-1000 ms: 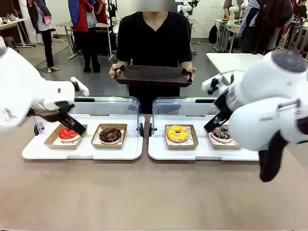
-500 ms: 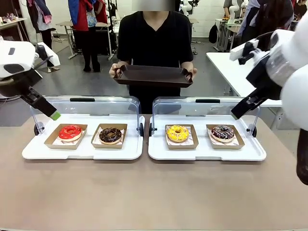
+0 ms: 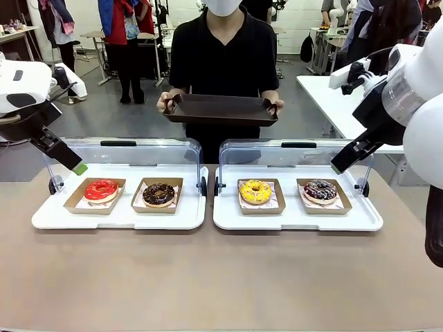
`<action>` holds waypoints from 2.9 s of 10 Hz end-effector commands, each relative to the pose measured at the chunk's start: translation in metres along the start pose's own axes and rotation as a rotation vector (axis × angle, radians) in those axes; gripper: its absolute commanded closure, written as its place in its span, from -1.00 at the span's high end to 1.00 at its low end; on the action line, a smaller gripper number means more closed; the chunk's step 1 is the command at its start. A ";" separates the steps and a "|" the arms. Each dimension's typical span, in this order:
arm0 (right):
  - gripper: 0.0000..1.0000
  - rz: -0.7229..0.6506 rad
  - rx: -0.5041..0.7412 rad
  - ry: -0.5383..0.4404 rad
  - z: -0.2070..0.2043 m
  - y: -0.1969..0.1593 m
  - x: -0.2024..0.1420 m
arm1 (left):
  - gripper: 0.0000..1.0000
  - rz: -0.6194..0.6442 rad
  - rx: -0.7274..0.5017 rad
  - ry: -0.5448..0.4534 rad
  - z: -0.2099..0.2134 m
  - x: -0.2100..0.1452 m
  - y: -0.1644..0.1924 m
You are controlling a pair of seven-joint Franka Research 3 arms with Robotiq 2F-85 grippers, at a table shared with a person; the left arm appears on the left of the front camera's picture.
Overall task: Provide the desired donut to the person.
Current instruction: Pick up and lift the Paper togo box containing the Donut pointed at by the person.
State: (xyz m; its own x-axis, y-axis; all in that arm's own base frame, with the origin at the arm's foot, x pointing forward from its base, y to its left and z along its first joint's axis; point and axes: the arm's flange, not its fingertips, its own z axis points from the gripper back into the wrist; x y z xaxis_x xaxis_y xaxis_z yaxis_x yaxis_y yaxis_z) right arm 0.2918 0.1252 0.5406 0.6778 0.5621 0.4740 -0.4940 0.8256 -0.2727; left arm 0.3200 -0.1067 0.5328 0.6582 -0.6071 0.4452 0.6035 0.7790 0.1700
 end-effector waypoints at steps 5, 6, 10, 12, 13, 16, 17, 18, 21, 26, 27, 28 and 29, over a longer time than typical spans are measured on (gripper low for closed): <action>1.00 0.255 0.766 -0.221 0.033 -0.091 0.007 | 1.00 -0.179 -0.790 -0.239 0.028 -0.016 0.082; 1.00 0.261 0.787 -0.271 0.031 -0.112 0.004 | 1.00 -0.236 -0.799 -0.296 0.031 -0.025 0.097; 1.00 0.058 0.710 -0.352 -0.022 -0.187 -0.036 | 1.00 -0.388 -0.627 -0.491 0.013 -0.069 0.148; 1.00 0.007 0.685 -0.376 -0.031 -0.209 -0.063 | 1.00 -0.411 -0.582 -0.544 0.018 -0.089 0.163; 1.00 0.021 0.705 -0.392 -0.027 -0.215 -0.073 | 1.00 -0.400 -0.580 -0.552 0.022 -0.093 0.172; 1.00 0.098 0.701 -0.356 -0.012 -0.227 -0.098 | 1.00 -0.396 -0.602 -0.518 0.025 -0.108 0.188; 1.00 0.116 0.690 -0.354 -0.009 -0.226 -0.103 | 1.00 -0.404 -0.600 -0.502 0.029 -0.110 0.189; 1.00 0.118 0.688 -0.364 -0.007 -0.227 -0.106 | 1.00 -0.404 -0.598 -0.495 0.029 -0.112 0.190; 1.00 0.174 0.713 -0.439 0.003 -0.224 -0.110 | 1.00 -0.415 -0.607 -0.521 0.031 -0.119 0.192; 1.00 0.203 0.737 -0.536 0.008 -0.222 -0.112 | 1.00 -0.472 -0.639 -0.714 0.040 -0.133 0.194; 1.00 0.201 0.739 -0.538 0.008 -0.222 -0.113 | 1.00 -0.477 -0.633 -0.731 0.043 -0.134 0.194; 1.00 0.198 0.740 -0.540 0.007 -0.222 -0.113 | 1.00 -0.482 -0.634 -0.741 0.043 -0.129 0.190; 1.00 0.195 0.744 -0.548 0.007 -0.222 -0.112 | 1.00 -0.485 -0.638 -0.745 0.044 -0.131 0.193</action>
State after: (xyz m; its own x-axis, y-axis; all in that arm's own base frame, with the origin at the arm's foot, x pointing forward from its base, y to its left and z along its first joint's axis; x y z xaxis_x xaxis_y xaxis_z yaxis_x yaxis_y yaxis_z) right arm 0.3196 -0.1228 0.5557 0.3149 0.4488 0.8363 -0.9126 0.3854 0.1368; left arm 0.3270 0.1258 0.5455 0.0081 -0.4276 0.9040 0.9881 0.1422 0.0584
